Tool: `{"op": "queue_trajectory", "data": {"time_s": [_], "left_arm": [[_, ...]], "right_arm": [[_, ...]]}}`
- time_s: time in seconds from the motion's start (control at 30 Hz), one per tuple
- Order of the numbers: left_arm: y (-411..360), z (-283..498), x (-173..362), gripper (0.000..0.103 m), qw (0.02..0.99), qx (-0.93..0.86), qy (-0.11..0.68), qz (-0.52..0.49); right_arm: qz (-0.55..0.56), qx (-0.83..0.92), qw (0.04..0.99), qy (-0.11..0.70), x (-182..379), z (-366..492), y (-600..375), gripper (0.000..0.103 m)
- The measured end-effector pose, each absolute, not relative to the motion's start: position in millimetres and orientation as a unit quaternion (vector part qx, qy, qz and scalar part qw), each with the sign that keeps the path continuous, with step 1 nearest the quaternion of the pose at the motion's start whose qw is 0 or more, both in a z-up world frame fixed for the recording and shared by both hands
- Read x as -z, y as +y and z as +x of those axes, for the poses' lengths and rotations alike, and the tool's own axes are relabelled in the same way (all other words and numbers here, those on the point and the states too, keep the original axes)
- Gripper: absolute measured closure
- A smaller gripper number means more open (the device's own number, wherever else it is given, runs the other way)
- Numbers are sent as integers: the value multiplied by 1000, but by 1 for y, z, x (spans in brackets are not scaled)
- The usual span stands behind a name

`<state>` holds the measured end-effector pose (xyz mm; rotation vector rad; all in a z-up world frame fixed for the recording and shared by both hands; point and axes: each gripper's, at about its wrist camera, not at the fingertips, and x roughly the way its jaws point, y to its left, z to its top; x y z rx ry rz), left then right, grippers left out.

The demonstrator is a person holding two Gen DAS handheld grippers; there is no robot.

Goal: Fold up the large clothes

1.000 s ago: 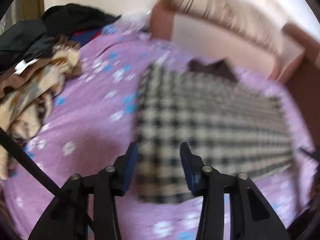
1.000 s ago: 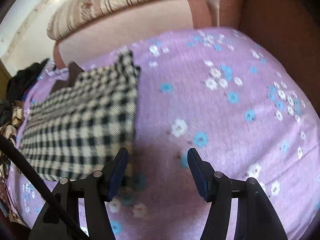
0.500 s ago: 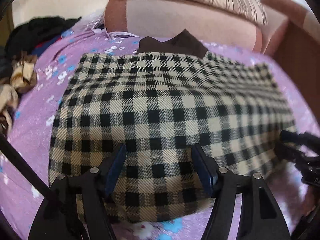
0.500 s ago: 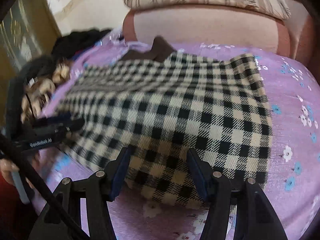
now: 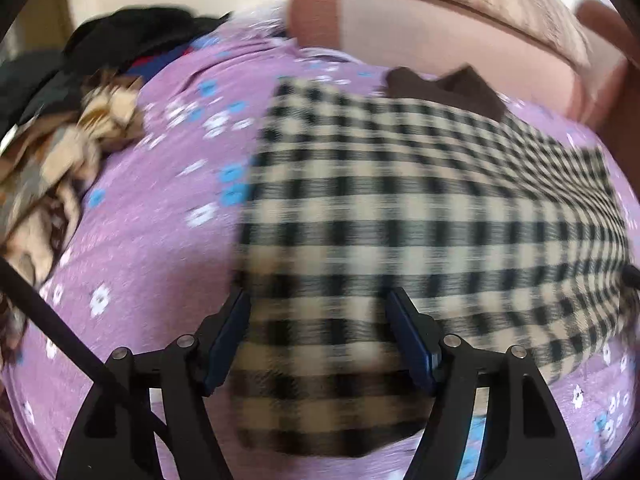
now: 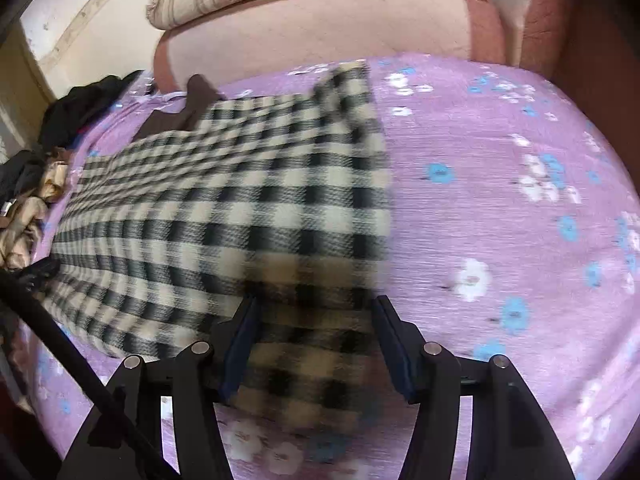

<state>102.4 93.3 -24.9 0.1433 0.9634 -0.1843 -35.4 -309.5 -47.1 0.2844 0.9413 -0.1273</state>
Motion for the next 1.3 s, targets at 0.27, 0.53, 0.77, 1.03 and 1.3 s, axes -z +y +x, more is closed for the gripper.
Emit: {"op": "queue_trajectory", "data": {"time_s": [0.27, 0.53, 0.77, 1.03, 1.3], "left_arm": [[172, 120, 19, 28, 875, 0, 484, -28], [165, 109, -16, 29, 895, 18, 441, -66], [140, 111, -15, 29, 893, 37, 446, -44], [149, 129, -8, 29, 889, 35, 453, -60], [162, 138, -5, 29, 880, 36, 463, -99]], "right_arm": [[200, 133, 867, 437, 43, -51, -358, 38], [261, 34, 894, 362, 4, -36, -315, 38], [362, -167, 846, 355, 7, 58, -198, 38], [325, -177, 837, 404, 53, 100, -152, 82], [368, -23, 848, 381, 57, 63, -292, 102]]}}
